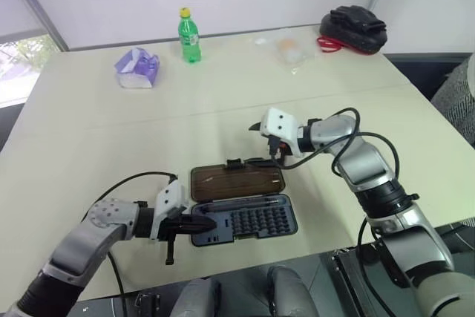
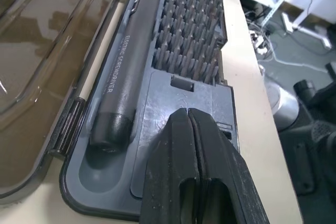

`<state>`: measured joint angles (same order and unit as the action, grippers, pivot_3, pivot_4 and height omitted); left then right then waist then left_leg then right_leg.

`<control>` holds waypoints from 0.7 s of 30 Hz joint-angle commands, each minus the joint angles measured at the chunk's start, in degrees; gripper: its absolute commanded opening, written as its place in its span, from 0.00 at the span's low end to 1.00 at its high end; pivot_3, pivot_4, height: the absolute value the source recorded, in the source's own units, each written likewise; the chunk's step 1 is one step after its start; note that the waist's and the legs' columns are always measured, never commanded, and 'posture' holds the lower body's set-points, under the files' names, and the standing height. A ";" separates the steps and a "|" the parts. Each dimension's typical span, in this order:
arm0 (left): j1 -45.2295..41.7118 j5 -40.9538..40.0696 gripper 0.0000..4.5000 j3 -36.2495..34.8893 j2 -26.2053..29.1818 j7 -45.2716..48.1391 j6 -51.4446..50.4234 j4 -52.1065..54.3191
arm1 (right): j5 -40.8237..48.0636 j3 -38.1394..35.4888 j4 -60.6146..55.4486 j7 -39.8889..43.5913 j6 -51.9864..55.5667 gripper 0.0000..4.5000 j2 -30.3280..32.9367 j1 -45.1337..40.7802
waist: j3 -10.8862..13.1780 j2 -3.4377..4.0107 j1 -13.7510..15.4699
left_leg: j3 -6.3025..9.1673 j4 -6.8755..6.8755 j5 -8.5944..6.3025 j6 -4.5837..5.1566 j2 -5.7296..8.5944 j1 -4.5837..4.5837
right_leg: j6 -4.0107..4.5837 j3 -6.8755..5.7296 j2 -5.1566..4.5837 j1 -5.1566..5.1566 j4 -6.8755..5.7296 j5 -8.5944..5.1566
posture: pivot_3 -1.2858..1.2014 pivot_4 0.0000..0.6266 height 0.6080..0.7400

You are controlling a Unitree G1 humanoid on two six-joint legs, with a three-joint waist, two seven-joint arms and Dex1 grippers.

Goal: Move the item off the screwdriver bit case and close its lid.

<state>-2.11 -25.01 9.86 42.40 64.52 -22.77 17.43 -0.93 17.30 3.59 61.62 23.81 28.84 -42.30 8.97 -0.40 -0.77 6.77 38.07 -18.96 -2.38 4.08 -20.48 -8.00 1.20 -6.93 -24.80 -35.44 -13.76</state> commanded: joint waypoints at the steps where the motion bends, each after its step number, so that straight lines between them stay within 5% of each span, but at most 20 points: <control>1: 0.97 3.32 0.00 1.48 -0.69 -1.11 1.86 -3.38 | 1.51 -0.08 0.31 2.02 1.23 0.99 0.34 -3.08 | 0.00 0.00 0.00 | -0.01 0.01 0.00 0.00 0.00 0.01 | 0.00 0.00 0.00 0.01 0.00 0.00 | 0.52 0.24 1.00; 9: 1.33 5.42 0.00 2.14 -3.13 -2.79 5.24 -7.27 | 0.27 5.41 6.82 9.56 3.13 0.99 1.08 -7.32 | -0.03 0.03 -0.01 | 0.00 0.02 0.00 0.01 0.00 0.09 | 0.00 -0.01 0.00 0.08 -0.02 0.00 | 0.52 0.24 1.00; 21: 1.73 5.69 0.00 1.53 -3.83 -3.80 6.01 -7.49 | -3.02 6.96 19.80 7.30 -2.12 0.99 -2.29 -10.31 | -0.04 0.05 -0.04 | 0.01 0.03 0.00 0.00 0.00 0.12 | 0.00 -0.01 0.00 0.10 -0.05 0.01 | 0.52 0.24 1.00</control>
<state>-1.84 -22.91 10.50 38.13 63.19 -15.28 12.96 -3.52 24.73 22.75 69.43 23.01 26.95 -51.12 8.93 -0.35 -0.82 6.78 38.10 -18.96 -2.38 4.08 -20.36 -8.00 1.19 -6.93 -24.70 -35.50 -13.76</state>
